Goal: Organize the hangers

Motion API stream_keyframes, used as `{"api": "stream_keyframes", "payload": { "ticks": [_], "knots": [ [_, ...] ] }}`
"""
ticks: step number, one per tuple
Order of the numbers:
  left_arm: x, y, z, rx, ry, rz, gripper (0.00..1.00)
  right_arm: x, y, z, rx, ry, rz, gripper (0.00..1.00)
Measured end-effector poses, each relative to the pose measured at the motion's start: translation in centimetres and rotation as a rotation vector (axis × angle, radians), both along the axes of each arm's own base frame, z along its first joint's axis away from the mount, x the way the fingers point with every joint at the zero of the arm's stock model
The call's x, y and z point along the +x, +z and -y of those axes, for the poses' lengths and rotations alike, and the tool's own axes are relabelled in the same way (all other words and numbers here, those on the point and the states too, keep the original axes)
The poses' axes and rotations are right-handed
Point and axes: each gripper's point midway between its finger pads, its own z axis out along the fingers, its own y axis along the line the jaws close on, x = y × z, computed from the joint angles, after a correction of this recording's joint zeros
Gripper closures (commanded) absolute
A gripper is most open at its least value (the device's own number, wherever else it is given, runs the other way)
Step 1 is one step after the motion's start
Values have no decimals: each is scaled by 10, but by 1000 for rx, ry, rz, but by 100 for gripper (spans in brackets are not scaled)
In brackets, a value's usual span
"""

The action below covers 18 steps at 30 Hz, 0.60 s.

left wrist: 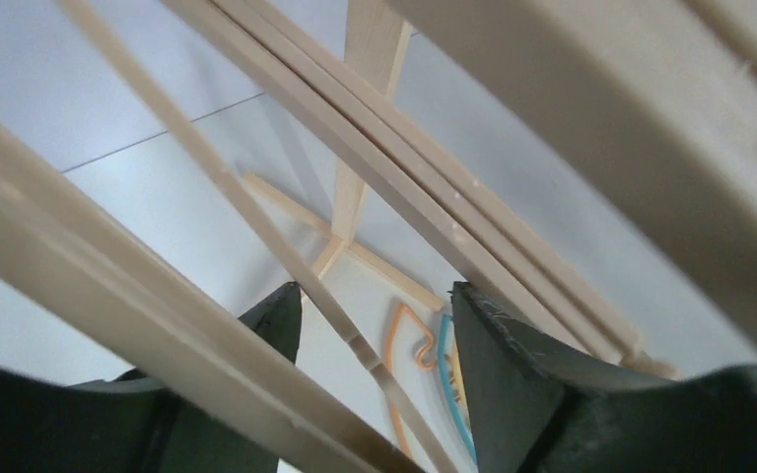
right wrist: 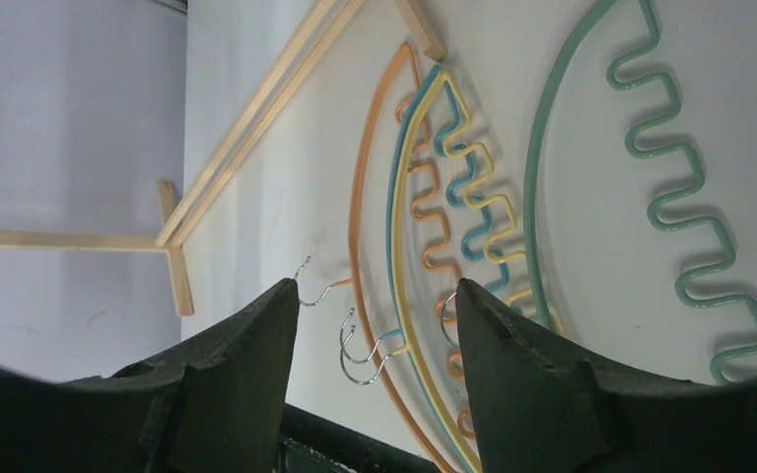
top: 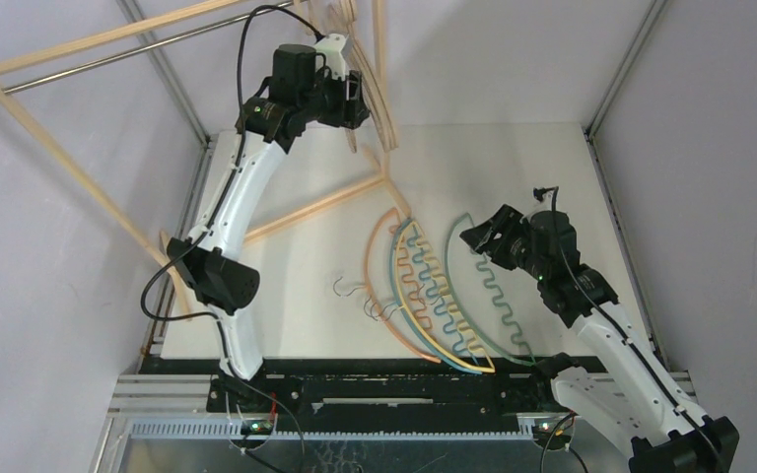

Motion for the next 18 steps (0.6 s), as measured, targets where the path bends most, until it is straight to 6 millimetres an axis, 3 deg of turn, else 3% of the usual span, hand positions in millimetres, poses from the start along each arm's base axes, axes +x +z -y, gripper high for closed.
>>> {"api": "stream_keyframes", "payload": {
  "ticks": [6,12,18],
  "knots": [
    [-10,-8,-7,37,-8,-4,5,-1,-1,0,2,6,-4,30],
    [-40,4,-19,38,-14,17,0,-1,-2,-1,3,7,-6,30],
    [-78,46,-31,-10,-34,110,0,-3,-5,0,2,7,-10,29]
  ]
}}
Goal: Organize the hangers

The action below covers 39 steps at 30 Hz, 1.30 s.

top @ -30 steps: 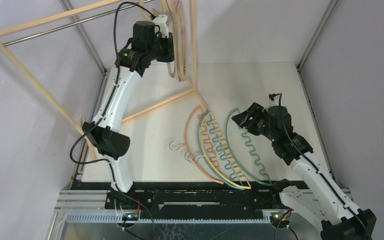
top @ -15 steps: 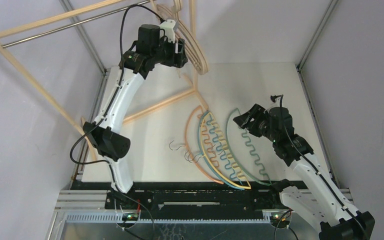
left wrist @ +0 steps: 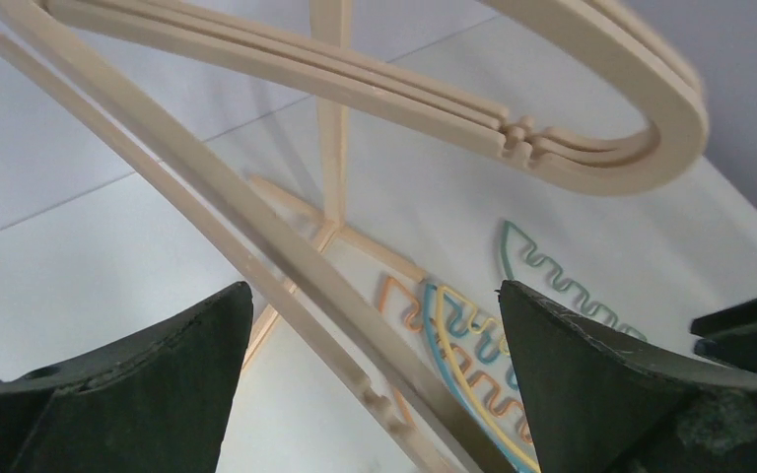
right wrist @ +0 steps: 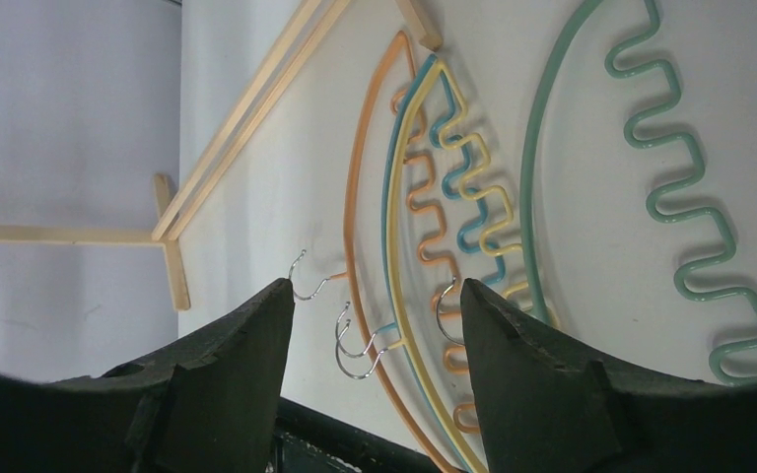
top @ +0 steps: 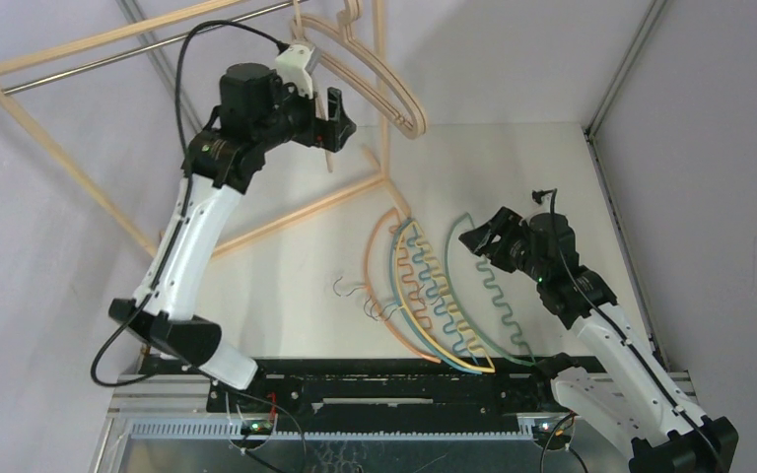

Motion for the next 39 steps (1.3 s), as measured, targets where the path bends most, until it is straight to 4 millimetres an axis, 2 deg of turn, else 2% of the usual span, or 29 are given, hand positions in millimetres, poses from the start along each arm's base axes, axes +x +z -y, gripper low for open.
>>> {"api": "stream_keyframes", "payload": {
  "ticks": [4,7,8,10,13,19,22,25,29,34,36,39],
  "knots": [
    [-26,23,-6,-34,-26,59,0,-1,-5,0,-2,3,-9,29],
    [-42,32,-12,-46,-29,90,0,-1,-5,0,-2,3,-8,28],
    [-47,33,-14,-48,-28,95,0,-1,-5,0,-3,3,-8,27],
    [-55,32,-19,-49,-24,100,0,-1,-5,0,-7,5,-7,18],
    [-69,29,-26,-47,-15,100,0,-2,-9,1,-19,10,-13,16],
    [-102,27,-39,-77,-6,112,1,-13,-44,1,-71,37,-90,17],
    [-124,10,-48,-92,3,95,1,-23,-63,0,-111,55,-127,18],
    [-142,-18,-56,-99,20,57,3,-36,-79,-7,-154,95,-156,19],
    [-156,-76,-61,-99,47,-55,6,-54,-109,-17,-230,151,-220,20],
    [-168,-138,-63,-123,79,-171,9,-70,-149,-14,-330,166,-334,24],
    [-176,-155,-65,-139,91,-201,10,-70,-156,-11,-352,152,-354,25],
    [-183,-161,-66,-179,95,-196,11,-67,-160,-6,-369,131,-359,29]
  ]
}}
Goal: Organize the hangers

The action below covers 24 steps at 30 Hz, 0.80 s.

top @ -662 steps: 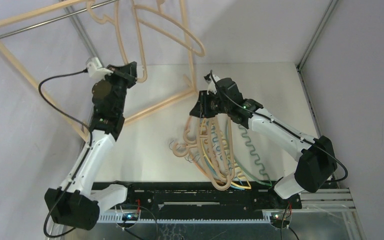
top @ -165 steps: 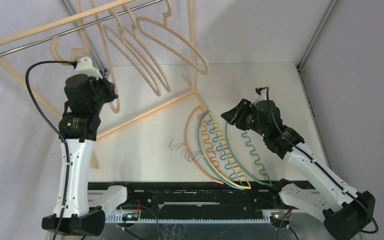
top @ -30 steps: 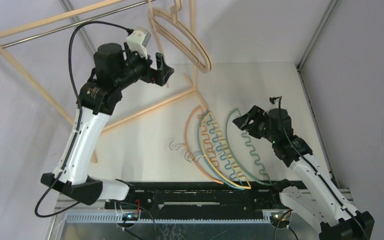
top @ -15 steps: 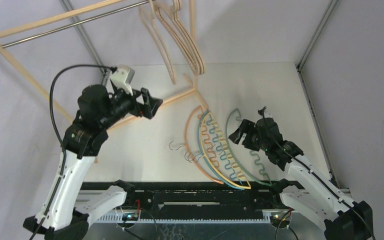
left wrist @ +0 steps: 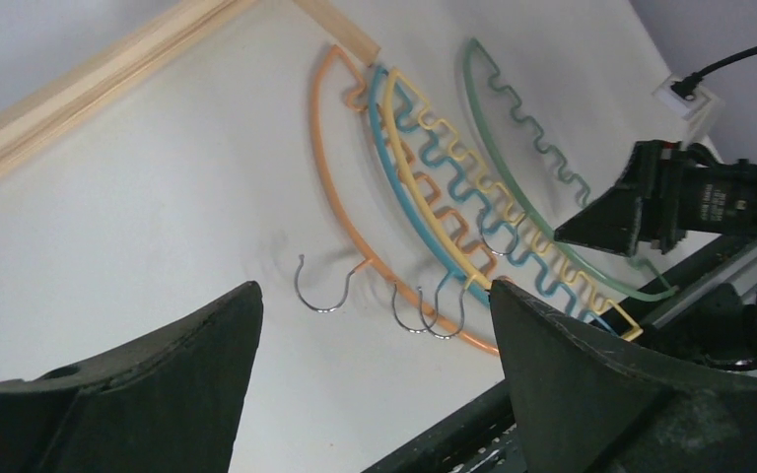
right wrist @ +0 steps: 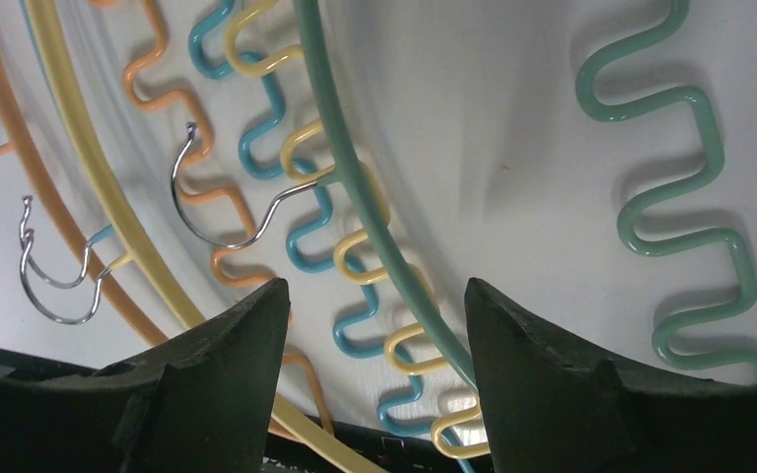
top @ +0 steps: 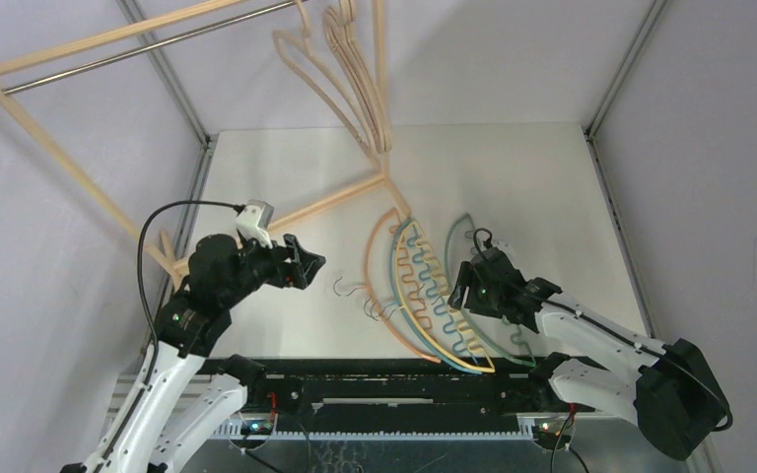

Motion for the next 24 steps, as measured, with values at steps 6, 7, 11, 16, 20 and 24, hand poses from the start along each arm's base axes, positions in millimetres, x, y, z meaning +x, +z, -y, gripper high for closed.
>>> {"api": "stream_keyframes", "payload": {
  "ticks": [6,7,11,16,20,24],
  "knots": [
    [-5,-14,6,-70,-11,7,13,7,-14,6,-33,-23,-31,41],
    [-6,-21,7,-73,-11,-6,13,7,-18,7,-42,-23,-43,41],
    [-9,-41,7,-73,-7,-52,13,10,-29,6,-60,-15,-72,51],
    [-8,-40,8,-84,-7,-49,13,19,-33,-4,-44,13,-67,96],
    [-7,-36,10,-95,-16,-32,14,20,-32,-3,-54,34,-52,100],
    [-8,-35,12,-103,-26,-34,14,24,-21,1,-40,26,-18,100]
  ]
}}
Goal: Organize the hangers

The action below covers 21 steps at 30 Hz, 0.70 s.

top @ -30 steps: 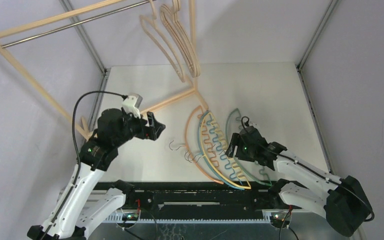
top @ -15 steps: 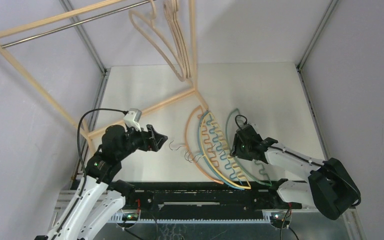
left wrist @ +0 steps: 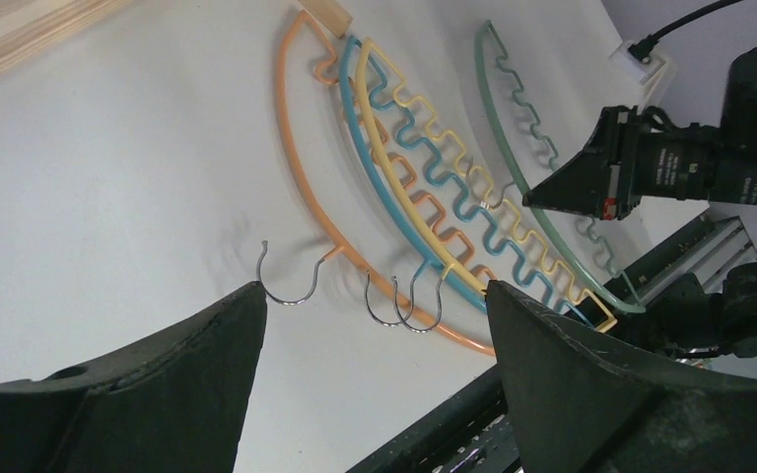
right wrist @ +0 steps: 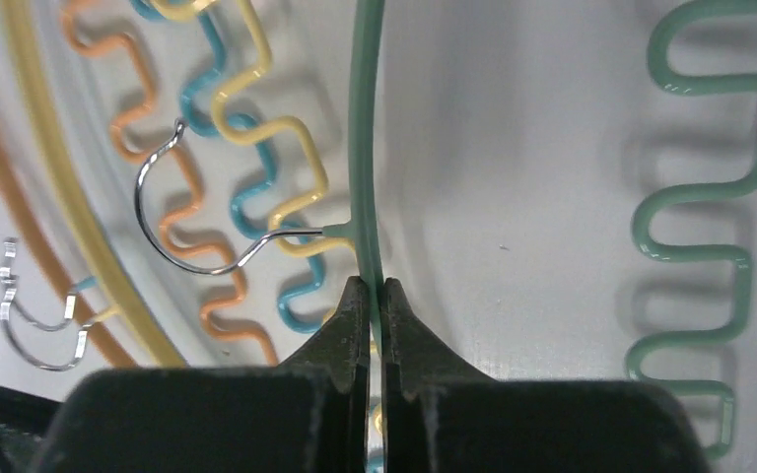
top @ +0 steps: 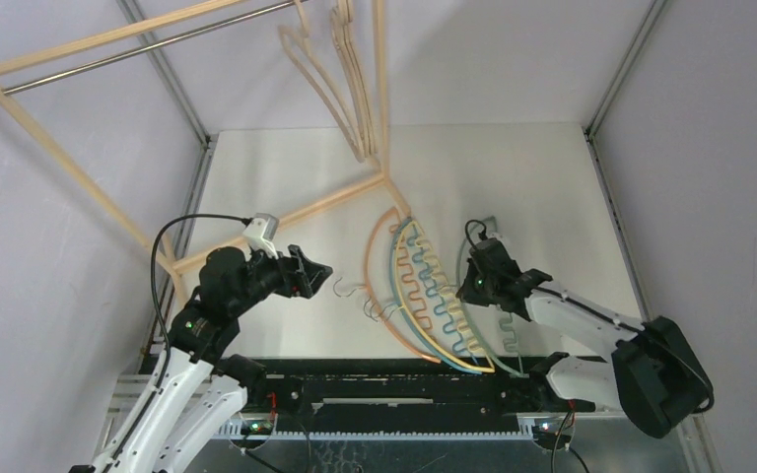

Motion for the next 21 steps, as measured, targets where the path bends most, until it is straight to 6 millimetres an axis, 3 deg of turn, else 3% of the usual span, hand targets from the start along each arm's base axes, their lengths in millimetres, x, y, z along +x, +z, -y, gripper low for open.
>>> {"api": "stream_keyframes", "payload": {
  "ticks": [7,11,17,21],
  "knots": [
    [-2,2,8,-34,-31,4,14,23,61,4,158,-95,186,100],
    [-7,-11,26,-67,-92,-8,14,40,101,-2,255,-142,287,100],
    [-30,-40,79,-58,-270,-55,14,66,143,-33,405,-169,347,100],
    [-36,-57,105,-17,-326,-76,14,78,165,-70,463,-125,343,100]
  ]
}}
